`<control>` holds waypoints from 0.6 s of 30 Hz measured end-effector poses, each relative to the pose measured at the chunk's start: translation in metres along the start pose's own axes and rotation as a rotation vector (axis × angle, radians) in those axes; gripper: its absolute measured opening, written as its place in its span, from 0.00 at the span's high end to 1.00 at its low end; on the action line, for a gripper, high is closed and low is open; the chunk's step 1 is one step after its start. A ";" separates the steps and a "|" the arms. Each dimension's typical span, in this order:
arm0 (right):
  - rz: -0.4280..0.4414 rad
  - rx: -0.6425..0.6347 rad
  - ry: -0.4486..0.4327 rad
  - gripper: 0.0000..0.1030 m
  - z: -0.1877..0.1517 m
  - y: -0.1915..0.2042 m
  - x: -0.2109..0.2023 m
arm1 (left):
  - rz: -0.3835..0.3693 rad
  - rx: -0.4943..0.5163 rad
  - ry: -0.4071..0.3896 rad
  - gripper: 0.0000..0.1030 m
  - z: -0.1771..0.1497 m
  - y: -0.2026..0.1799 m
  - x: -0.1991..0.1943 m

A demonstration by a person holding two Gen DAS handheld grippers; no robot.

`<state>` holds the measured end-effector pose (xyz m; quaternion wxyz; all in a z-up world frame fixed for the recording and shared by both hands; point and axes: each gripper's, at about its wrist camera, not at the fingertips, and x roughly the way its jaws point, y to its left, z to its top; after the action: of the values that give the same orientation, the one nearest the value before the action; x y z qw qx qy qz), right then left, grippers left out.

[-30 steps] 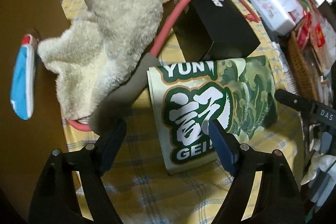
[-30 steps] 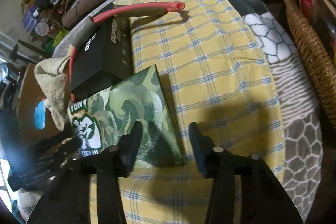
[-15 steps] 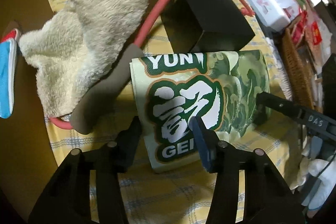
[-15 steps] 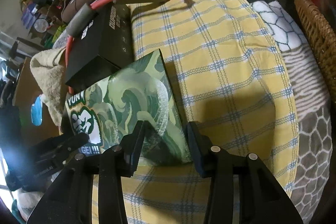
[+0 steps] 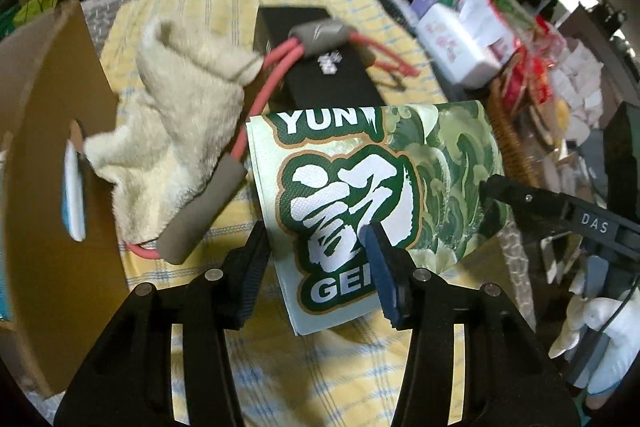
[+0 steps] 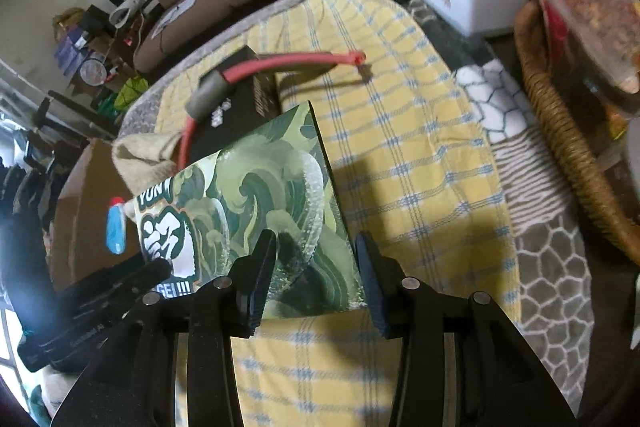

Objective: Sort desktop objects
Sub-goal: 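Grasp the green 'YUN' book edge with both grippers and lift it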

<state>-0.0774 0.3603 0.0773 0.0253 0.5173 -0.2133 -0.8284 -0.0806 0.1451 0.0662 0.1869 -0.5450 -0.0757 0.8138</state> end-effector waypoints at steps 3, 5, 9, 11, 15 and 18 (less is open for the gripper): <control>0.000 -0.018 -0.025 0.58 -0.002 0.015 -0.022 | -0.010 0.001 -0.032 0.56 0.002 0.001 -0.025; -0.001 -0.036 -0.038 0.58 -0.003 0.028 -0.035 | -0.017 -0.006 -0.057 0.56 0.003 0.006 -0.045; -0.003 -0.077 -0.062 0.58 -0.006 0.060 -0.057 | -0.028 -0.024 -0.100 0.56 0.001 0.019 -0.084; 0.003 -0.098 -0.075 0.58 -0.008 0.079 -0.065 | -0.027 -0.028 -0.116 0.56 0.000 0.026 -0.098; 0.022 -0.135 -0.089 0.58 -0.012 0.118 -0.075 | -0.028 -0.051 -0.152 0.56 -0.002 0.054 -0.135; 0.050 -0.163 -0.095 0.58 -0.014 0.151 -0.076 | -0.019 -0.072 -0.187 0.56 -0.004 0.081 -0.163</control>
<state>-0.0567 0.2385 0.1937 0.0778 0.4682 -0.1587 -0.8658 -0.0399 0.0076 0.1783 0.1672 -0.4722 -0.1271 0.8561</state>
